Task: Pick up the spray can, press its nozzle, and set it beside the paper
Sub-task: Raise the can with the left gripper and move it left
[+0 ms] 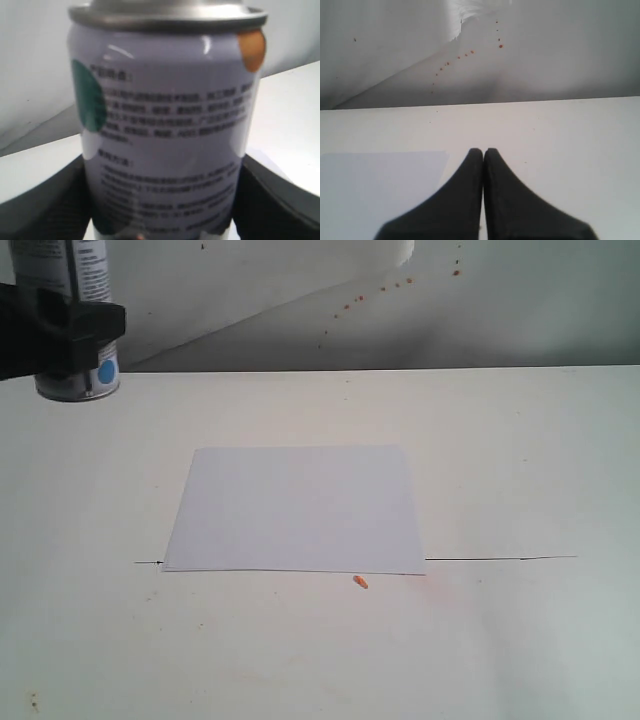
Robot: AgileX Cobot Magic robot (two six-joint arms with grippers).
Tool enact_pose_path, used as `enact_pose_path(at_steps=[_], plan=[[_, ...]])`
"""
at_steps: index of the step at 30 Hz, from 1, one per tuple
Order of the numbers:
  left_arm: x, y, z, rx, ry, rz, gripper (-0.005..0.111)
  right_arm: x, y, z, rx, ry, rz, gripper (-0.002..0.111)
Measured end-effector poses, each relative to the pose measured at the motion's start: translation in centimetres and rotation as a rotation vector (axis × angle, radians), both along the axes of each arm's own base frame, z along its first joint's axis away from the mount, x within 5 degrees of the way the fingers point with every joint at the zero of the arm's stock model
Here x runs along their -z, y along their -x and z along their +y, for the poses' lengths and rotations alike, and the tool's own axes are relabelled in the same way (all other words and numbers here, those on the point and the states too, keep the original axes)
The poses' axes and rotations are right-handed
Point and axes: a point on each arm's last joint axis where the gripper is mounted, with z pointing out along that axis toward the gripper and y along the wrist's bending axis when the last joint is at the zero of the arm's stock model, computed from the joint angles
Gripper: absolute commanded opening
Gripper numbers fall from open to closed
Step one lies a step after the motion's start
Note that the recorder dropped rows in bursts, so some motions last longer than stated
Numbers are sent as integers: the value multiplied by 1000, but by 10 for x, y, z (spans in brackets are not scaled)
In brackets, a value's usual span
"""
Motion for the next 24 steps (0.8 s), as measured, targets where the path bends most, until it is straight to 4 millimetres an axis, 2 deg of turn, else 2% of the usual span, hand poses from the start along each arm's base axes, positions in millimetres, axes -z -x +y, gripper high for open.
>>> enact_pose_path(at_steps=[7, 11, 14, 24], plan=[[0, 31, 13, -22, 24, -37, 0, 0, 0, 0, 2, 0, -1, 0], [9, 44, 20, -64, 60, -18, 0, 0, 0, 0, 2, 0, -1, 0], [23, 53, 28, -114, 64, 4, 0, 0, 0, 0, 2, 0, -1, 0], [36, 58, 40, -231, 77, 22, 0, 0, 0, 0, 2, 0, -1, 0]])
